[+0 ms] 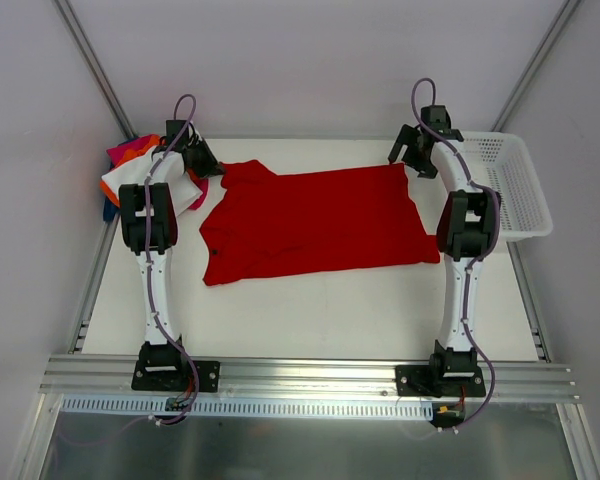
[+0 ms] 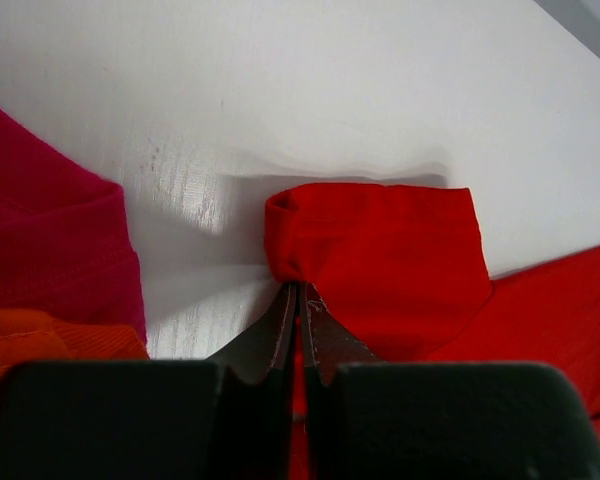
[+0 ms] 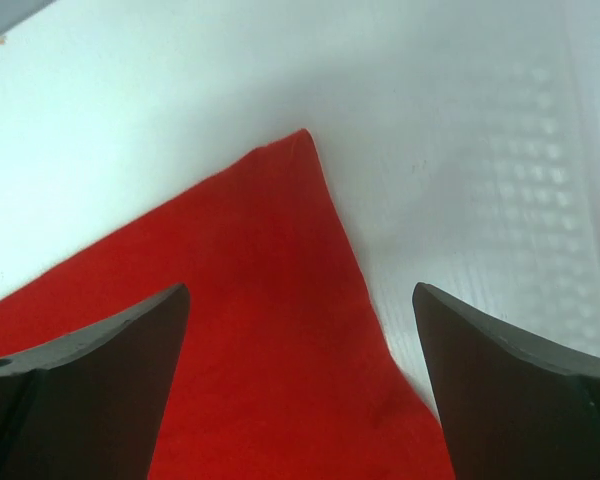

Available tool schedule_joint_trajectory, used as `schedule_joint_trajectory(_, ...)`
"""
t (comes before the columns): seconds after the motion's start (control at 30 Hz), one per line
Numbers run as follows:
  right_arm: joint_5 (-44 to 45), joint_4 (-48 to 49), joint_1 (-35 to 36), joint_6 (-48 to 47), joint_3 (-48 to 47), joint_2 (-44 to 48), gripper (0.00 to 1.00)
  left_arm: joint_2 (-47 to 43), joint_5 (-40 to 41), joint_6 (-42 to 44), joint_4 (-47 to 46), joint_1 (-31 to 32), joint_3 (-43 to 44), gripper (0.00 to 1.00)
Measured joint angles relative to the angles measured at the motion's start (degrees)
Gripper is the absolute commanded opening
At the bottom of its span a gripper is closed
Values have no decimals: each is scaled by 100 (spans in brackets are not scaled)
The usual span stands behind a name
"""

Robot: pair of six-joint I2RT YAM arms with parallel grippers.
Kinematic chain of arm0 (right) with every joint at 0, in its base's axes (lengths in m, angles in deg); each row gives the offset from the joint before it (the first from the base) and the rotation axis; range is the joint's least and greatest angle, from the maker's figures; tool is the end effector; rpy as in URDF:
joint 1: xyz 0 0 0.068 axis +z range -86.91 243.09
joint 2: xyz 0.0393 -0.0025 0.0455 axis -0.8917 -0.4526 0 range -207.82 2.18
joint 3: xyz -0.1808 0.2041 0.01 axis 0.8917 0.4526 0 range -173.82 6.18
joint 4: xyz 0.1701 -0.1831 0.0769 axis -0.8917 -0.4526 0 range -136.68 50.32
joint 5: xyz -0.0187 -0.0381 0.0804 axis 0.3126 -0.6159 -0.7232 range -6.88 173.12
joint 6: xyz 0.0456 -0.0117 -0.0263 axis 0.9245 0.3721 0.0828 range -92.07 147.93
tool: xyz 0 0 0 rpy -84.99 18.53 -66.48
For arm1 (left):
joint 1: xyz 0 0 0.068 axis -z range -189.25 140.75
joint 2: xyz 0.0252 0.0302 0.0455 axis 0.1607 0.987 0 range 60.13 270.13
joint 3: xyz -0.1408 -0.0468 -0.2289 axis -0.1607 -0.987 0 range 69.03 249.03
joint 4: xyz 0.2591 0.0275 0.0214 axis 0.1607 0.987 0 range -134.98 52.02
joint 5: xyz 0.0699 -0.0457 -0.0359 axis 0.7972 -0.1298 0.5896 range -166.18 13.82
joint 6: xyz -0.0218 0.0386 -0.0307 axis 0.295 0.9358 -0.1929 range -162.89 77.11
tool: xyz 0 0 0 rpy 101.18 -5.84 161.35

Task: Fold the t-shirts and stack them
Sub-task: Fold the tshirt

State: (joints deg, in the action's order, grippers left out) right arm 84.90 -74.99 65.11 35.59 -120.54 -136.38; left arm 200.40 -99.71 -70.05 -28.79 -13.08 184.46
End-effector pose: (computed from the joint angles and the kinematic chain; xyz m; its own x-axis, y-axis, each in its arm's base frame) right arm 0.5443 0.0180 0.2164 -0.7279 0.1077 -0.6771 0.0837 0.9942 0.0681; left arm 0.5507 0.0226 0.1638 -0.6919 -0.4659 -0.5516 -0.0862 0.8118 -0.5775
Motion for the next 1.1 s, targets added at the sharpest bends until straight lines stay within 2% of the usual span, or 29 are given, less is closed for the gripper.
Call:
schedule_joint_trajectory(0.43, -643, 533, -35, 109, -798, -752, 99, -4, -155, 17, -2, 0, -9, 0)
schedule_joint_trajectory(0.97, -1058, 822, -57, 520, -787, -831, 99, -4, -365, 15, 0, 0, -9, 0)
schedule_joint_trajectory(1.1, -1281, 918, -76, 850, -527, -809, 99, -26, -470, 13, 4, 0, -9, 0)
